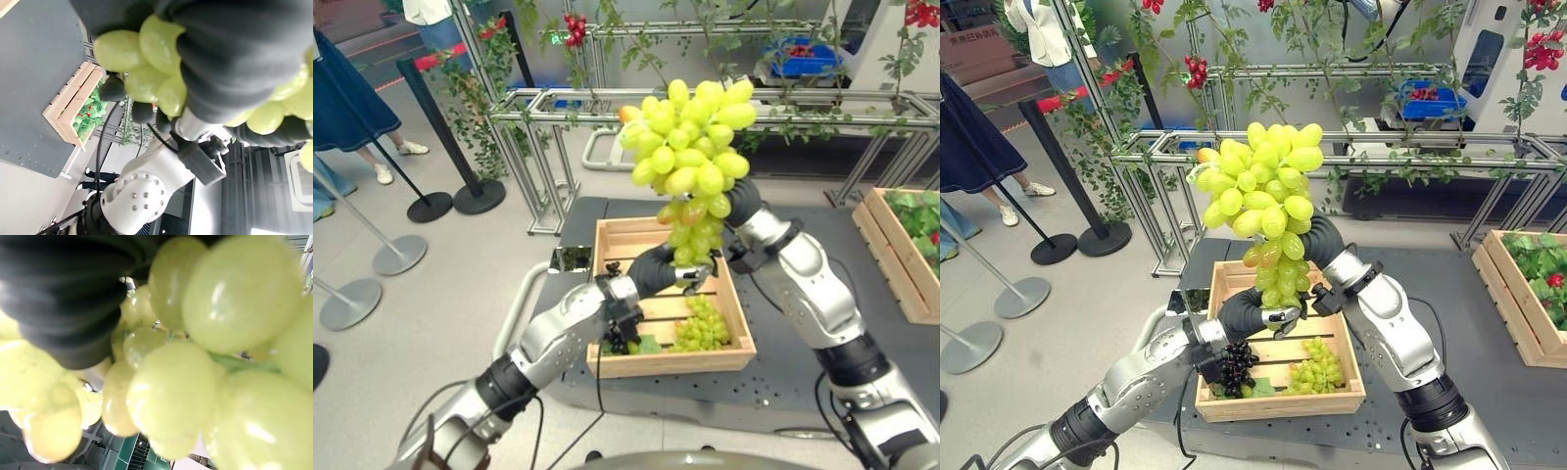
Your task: Pick up the fruits from the basket on one side to the basket on the other side
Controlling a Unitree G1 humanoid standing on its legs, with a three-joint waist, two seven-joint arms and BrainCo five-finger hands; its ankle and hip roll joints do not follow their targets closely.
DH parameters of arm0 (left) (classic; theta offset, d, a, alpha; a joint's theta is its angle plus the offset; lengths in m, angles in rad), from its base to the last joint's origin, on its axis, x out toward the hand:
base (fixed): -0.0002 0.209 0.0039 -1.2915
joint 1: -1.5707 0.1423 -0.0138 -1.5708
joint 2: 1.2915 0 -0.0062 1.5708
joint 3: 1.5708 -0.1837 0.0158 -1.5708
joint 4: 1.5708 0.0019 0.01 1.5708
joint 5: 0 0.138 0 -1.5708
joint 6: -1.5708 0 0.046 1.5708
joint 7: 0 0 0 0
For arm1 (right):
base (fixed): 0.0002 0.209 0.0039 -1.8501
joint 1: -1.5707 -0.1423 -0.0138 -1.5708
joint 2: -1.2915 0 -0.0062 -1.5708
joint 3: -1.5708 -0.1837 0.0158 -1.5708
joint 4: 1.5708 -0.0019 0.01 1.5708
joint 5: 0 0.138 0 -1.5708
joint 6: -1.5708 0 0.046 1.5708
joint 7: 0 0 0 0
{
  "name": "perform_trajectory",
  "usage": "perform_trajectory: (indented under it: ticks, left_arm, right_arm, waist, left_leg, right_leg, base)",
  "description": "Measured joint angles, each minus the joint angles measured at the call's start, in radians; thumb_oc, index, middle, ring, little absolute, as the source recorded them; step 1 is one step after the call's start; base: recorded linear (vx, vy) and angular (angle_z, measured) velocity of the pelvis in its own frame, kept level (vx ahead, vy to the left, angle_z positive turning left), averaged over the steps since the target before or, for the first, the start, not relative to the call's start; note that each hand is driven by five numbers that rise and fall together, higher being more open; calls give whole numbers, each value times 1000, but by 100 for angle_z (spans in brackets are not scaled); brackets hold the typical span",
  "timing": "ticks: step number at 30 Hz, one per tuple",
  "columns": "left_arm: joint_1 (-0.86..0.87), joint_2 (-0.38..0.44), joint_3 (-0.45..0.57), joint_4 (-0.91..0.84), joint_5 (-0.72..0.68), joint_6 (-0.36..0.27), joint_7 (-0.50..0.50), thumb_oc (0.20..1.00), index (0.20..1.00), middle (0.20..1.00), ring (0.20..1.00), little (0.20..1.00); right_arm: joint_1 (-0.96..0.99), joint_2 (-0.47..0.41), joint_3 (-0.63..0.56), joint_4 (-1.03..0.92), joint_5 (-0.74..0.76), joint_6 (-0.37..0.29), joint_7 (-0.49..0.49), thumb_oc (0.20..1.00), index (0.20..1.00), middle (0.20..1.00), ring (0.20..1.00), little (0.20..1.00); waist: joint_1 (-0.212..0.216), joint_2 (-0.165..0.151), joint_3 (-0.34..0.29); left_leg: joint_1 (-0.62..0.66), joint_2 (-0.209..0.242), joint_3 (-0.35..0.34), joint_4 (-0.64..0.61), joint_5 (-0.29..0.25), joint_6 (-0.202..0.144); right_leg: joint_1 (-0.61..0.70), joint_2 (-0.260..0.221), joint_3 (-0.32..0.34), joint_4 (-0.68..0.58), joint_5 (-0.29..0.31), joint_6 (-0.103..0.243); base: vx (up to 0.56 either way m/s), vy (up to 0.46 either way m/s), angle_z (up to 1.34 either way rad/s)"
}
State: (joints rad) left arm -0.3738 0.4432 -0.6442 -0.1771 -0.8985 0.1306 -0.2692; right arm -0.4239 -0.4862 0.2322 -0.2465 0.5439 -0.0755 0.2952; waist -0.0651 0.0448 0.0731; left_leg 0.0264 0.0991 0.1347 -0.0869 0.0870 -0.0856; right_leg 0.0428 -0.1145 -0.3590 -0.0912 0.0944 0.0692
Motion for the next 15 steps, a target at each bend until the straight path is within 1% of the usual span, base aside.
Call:
perform_trajectory:
  ticks: [1,2,3,7,8,10,15]
  left_arm:
    - [10,-4,8,0,1,-1,1,200,200,200,200,200]
    - [17,-3,14,0,2,-1,1,200,200,200,200,200]
    - [46,-4,45,0,6,-4,3,200,200,200,200,200]
    - [116,-8,142,1,67,-20,8,200,200,200,200,200]
    - [135,-9,184,1,95,-36,16,200,200,200,200,200]
    - [141,-10,229,0,124,-63,25,200,200,200,200,200]
    - [155,-33,287,-1,157,-121,37,200,200,200,200,200]
  right_arm:
    - [0,0,0,0,0,0,0,451,451,451,451,451]
    - [1,-1,-1,0,-1,0,0,727,727,727,727,727]
    - [1,-3,-4,0,-3,0,0,1000,1000,1000,1000,1000]
    - [34,-12,-44,-5,-5,-1,-1,1000,1000,1000,1000,1000]
    - [50,-21,-61,-7,-17,-1,-1,1000,1000,1000,1000,1000]
    - [85,-35,-87,-7,-22,-4,-1,1000,1000,1000,1000,1000]
    - [149,-38,-114,-7,-44,-5,0,1000,1000,1000,1000,1000]
  waist:
    - [-1,0,0]
    - [1,0,0]
    - [-1,0,0]
    - [2,-1,0]
    - [1,-1,0]
    - [8,-4,-2]
    - [9,-12,-4]
  left_leg:
    - [0,0,0,0,0,0]
    - [0,0,0,0,0,0]
    - [0,1,0,0,0,0]
    - [1,2,-1,0,0,0]
    - [1,2,-1,0,0,0]
    - [1,1,-1,0,0,0]
    - [2,0,0,0,0,0]
  right_leg:
    - [0,0,0,0,0,0]
    - [0,0,0,0,0,0]
    - [0,0,0,0,0,0]
    - [1,1,1,0,-2,3]
    - [1,1,1,0,-3,3]
    - [2,1,-1,0,-3,4]
    - [3,0,0,0,-3,4]
  base:
    - [0,0,0]
    - [0,0,0]
    - [-3,-32,-1]
    - [8,-35,0]
    - [0,0,0]
    - [0,0,0]
    - [1,6,0]
